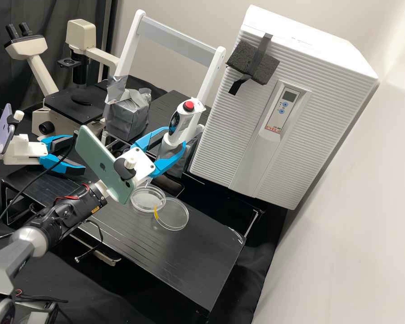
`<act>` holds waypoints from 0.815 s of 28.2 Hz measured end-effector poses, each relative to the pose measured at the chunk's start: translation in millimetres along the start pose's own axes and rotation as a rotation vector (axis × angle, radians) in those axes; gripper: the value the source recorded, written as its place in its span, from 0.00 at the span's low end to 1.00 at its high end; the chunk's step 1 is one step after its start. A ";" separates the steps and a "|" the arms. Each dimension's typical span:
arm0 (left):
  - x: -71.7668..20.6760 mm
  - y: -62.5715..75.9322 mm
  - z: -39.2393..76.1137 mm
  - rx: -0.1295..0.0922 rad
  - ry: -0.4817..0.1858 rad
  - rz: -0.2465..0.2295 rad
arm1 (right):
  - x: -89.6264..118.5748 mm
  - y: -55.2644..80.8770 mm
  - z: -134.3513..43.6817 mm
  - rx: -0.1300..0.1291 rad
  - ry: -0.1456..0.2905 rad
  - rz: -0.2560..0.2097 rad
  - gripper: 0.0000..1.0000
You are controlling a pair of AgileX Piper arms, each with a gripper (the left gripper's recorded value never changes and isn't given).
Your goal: Use the pipette
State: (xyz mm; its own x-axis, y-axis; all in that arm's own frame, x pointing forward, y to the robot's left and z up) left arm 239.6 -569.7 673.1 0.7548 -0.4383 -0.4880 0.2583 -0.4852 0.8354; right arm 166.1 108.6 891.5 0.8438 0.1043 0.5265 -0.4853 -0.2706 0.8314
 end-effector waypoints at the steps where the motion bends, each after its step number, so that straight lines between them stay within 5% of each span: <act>1: -0.2 -0.1 0.0 0.000 0.000 0.000 | 0.4 0.2 -0.5 0.001 0.001 0.001 0.00; 10: -1.3 0.2 -1.6 0.000 0.005 0.002 | 26.4 -2.8 -17.3 0.006 0.041 0.019 0.00; 13: -1.9 2.6 -2.4 0.000 0.008 0.010 | 42.2 -8.1 -25.5 0.003 0.075 -0.022 0.00; 19: -4.8 15.7 -0.9 -0.003 0.010 0.054 | 73.5 -26.7 -48.6 -0.012 0.170 -0.180 0.00; 23: -4.8 25.5 -0.1 -0.006 0.013 0.085 | 92.1 -41.3 -64.6 -0.046 0.234 -0.283 0.00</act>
State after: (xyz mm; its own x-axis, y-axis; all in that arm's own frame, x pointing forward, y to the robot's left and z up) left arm 242.6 -579.9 696.7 0.7819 -0.4681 -0.4117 0.1962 -0.4421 0.8752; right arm 249.0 191.3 917.1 0.8736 0.3861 0.2963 -0.2544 -0.1568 0.9543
